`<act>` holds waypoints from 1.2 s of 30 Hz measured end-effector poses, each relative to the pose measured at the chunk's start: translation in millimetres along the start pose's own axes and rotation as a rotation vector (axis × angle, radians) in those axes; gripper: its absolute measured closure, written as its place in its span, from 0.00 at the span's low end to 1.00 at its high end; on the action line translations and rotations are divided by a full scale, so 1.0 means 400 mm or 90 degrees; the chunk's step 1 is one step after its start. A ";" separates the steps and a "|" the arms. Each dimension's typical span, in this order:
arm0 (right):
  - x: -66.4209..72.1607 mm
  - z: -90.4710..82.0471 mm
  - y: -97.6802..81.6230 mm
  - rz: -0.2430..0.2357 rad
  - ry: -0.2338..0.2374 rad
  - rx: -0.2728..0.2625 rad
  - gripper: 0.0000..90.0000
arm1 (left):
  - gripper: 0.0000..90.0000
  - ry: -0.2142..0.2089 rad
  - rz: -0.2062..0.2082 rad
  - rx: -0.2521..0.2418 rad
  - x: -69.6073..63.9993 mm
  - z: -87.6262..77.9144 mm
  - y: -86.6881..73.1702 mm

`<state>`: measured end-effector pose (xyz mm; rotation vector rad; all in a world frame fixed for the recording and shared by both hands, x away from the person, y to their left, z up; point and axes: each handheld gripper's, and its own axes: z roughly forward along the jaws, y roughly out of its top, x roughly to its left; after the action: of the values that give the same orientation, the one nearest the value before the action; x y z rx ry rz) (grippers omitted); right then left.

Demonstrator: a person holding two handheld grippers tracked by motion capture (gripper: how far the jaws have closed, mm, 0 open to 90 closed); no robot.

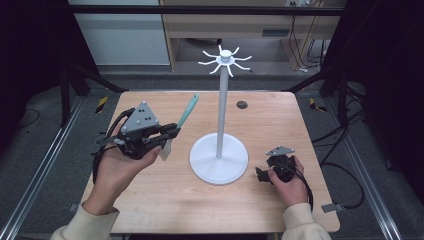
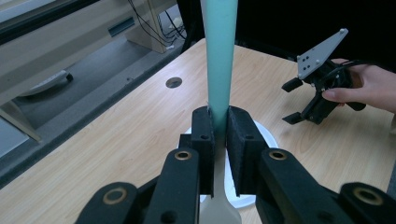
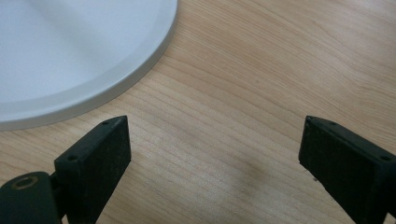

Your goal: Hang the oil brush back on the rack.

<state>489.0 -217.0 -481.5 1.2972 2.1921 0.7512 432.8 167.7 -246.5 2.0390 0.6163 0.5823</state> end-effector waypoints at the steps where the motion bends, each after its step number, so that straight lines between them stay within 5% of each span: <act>1: 0.000 0.000 0.000 0.001 0.001 0.001 0.11 | 0.91 0.000 0.000 -0.002 0.001 -0.001 0.003; 17: 0.000 0.000 0.000 0.003 0.000 0.002 0.11 | 0.91 0.002 -0.001 -0.029 -0.003 -0.001 0.074; 22: 0.000 0.000 -0.001 0.003 0.001 0.001 0.11 | 0.91 -0.012 -0.020 -0.045 0.004 0.004 0.094; 36: -0.001 0.001 -0.001 0.003 0.002 0.002 0.11 | 0.90 -0.006 -0.014 -0.037 -0.002 0.019 0.121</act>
<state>489.1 -217.5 -482.0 1.3039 2.1946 0.7520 446.6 139.9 -208.5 1.9780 0.6090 0.5719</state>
